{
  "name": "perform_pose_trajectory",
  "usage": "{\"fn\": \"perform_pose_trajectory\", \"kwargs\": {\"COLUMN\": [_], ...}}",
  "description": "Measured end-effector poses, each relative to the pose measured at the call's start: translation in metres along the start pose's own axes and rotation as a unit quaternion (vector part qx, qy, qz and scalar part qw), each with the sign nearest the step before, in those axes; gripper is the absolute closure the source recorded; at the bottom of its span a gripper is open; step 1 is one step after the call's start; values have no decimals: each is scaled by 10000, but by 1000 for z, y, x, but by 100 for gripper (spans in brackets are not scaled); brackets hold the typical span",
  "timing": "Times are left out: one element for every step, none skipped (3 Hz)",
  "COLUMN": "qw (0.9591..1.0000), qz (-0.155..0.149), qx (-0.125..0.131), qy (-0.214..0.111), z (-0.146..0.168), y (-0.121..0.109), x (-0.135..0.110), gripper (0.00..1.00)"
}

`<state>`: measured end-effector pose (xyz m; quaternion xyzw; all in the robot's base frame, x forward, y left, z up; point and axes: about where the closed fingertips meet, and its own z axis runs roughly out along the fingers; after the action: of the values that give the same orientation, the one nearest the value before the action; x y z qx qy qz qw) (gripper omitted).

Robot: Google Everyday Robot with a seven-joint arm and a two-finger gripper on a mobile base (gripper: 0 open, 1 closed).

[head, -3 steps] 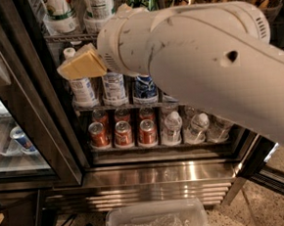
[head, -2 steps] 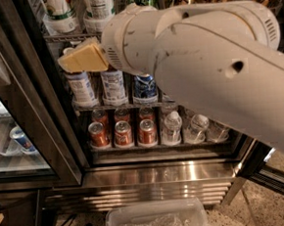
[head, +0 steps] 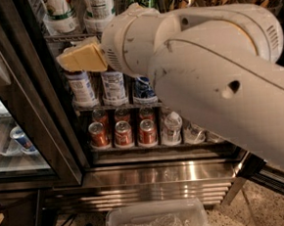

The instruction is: Pick 7up can from top shelf of fridge

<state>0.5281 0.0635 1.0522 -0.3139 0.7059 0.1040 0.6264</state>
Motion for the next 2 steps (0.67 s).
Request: {"fn": "perform_pose_trajectory", "kwargs": {"qw": [9996,9986], "qz": [117,46], "qx": [-43,-41], "qy": [-266,-527], "z": [9,18], "y": [0,-6], "x": [-6,-10], "gripper": [0,0]}}
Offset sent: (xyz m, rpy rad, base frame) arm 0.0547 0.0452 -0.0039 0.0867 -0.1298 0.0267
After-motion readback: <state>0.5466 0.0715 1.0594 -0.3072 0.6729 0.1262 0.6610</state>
